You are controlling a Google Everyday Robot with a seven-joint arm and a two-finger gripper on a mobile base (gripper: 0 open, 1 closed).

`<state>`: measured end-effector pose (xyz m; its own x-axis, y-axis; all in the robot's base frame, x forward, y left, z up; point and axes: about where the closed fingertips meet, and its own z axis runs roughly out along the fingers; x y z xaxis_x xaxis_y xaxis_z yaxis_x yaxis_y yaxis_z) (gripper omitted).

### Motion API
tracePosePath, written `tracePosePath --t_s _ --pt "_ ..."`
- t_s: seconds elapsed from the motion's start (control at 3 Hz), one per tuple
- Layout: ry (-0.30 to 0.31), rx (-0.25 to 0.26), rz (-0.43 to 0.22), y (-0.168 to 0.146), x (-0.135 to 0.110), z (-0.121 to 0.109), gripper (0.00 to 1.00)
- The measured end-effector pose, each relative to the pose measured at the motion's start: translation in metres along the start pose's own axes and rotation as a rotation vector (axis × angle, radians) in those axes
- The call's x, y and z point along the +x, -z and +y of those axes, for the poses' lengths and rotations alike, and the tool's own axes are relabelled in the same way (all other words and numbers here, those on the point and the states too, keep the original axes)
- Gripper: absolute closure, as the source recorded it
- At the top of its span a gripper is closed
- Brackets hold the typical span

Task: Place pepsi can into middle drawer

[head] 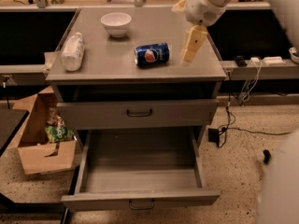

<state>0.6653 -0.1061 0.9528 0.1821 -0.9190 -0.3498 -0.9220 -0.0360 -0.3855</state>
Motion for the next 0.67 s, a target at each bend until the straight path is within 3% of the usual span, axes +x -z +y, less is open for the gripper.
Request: tracePosePath --t_s 0.67 --pt "-0.032 -0.071 -0.175 -0.060 -0.017 -0.025 0.00"
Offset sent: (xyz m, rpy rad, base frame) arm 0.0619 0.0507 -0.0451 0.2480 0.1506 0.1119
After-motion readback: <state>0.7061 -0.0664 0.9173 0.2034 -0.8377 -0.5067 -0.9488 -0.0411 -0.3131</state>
